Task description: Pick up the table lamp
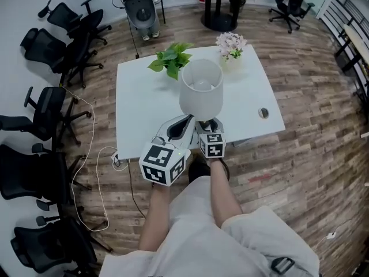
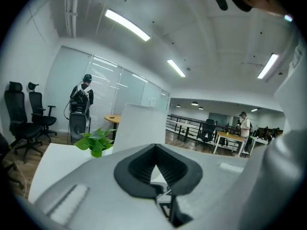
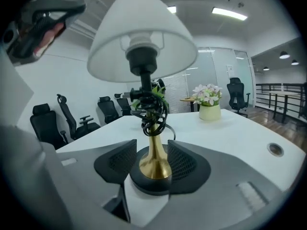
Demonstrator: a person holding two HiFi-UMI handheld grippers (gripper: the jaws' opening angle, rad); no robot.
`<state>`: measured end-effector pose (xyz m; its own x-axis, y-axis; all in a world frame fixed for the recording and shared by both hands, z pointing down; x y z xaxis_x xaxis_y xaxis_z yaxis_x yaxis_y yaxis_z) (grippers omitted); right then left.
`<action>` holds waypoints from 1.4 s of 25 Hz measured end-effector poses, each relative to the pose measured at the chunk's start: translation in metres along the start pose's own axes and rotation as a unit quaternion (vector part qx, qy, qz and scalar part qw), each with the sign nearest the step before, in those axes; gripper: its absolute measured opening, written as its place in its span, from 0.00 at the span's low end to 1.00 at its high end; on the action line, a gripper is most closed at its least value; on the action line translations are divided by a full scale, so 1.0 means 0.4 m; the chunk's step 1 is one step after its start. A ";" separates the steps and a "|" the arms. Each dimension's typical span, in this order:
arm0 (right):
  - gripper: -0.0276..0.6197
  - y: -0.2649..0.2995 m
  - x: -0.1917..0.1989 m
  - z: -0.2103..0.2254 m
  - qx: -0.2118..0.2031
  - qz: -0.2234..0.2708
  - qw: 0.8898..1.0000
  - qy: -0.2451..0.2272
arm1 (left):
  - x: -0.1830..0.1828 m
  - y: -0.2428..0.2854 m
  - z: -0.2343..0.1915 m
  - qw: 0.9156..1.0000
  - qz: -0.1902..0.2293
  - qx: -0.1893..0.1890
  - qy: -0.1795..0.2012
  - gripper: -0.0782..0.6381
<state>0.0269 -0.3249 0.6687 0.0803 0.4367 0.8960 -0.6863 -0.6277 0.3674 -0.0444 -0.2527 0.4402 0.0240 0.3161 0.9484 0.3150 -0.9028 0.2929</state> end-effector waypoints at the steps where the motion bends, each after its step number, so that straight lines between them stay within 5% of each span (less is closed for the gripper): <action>1: 0.40 0.021 0.004 0.004 -0.001 -0.008 1.000 -0.005 | -0.007 0.007 0.003 1.000 0.000 0.003 -0.003 0.11; 14: 0.41 0.104 0.002 0.024 0.008 -0.015 1.000 -0.017 | -0.062 0.104 0.006 0.999 0.011 -0.037 0.018 0.11; 26: 0.40 0.139 -0.023 0.071 0.010 -0.068 0.995 -0.068 | -0.099 0.171 -0.002 0.999 0.009 -0.021 0.032 0.11; 30: 0.27 0.157 -0.052 0.056 -0.013 -0.068 0.993 -0.091 | -0.111 0.190 -0.018 0.999 0.012 -0.021 0.026 0.11; 35: 0.25 0.162 -0.063 0.062 -0.016 -0.081 0.995 -0.062 | -0.125 0.203 -0.045 0.999 0.009 -0.033 0.020 0.11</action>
<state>-0.0017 -0.3926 0.6761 0.2792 0.4457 0.8506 -0.6803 -0.5334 0.5027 -0.0372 -0.3469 0.4187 -0.0089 0.2881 0.9576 0.2513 -0.9262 0.2810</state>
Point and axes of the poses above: the fingertips, and each gripper's own axes: y forward along the fingers, z to its right, x out of its underside, the point moved 4 cm from there along -y, backward along the fingers, and after that the axes turned 15 degrees about -x, right-handed, at the moved point
